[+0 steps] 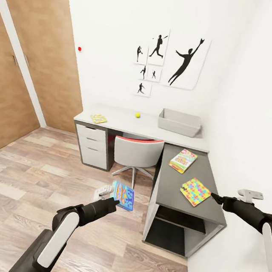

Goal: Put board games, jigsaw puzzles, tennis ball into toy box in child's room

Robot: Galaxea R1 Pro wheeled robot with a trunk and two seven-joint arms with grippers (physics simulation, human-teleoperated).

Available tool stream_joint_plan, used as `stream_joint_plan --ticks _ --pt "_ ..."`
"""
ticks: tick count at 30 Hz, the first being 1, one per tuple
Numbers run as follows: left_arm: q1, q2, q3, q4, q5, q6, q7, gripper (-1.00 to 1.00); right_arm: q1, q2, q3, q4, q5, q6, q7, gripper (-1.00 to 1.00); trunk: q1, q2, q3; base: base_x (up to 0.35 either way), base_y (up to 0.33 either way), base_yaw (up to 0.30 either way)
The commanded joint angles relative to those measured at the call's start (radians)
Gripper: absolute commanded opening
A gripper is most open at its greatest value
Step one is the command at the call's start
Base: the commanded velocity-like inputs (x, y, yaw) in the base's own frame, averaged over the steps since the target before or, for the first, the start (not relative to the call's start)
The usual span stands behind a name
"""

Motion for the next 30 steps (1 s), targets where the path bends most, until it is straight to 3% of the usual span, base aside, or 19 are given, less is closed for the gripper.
stream_joint_plan --ticks 1,15,30 --pt "-0.001 0.000 0.000 -0.001 0.011 0.004 0.007 -1.00 -0.001 0.000 -0.001 -0.001 -0.006 0.007 0.000 1.00 0.001 -0.002 -0.002 0.334 0.000 0.000" --pt "-0.001 0.000 0.000 -0.001 0.011 0.004 0.007 -1.00 -0.001 0.000 -0.001 -0.001 -0.006 0.007 0.000 1.00 0.001 -0.002 -0.002 0.324 0.000 0.000" --pt "-0.001 0.000 0.000 -0.006 0.015 0.004 0.005 -1.00 -0.001 -0.003 -0.002 -0.001 -0.006 0.007 0.000 1.00 0.001 -0.002 -0.002 0.065 0.000 0.000"
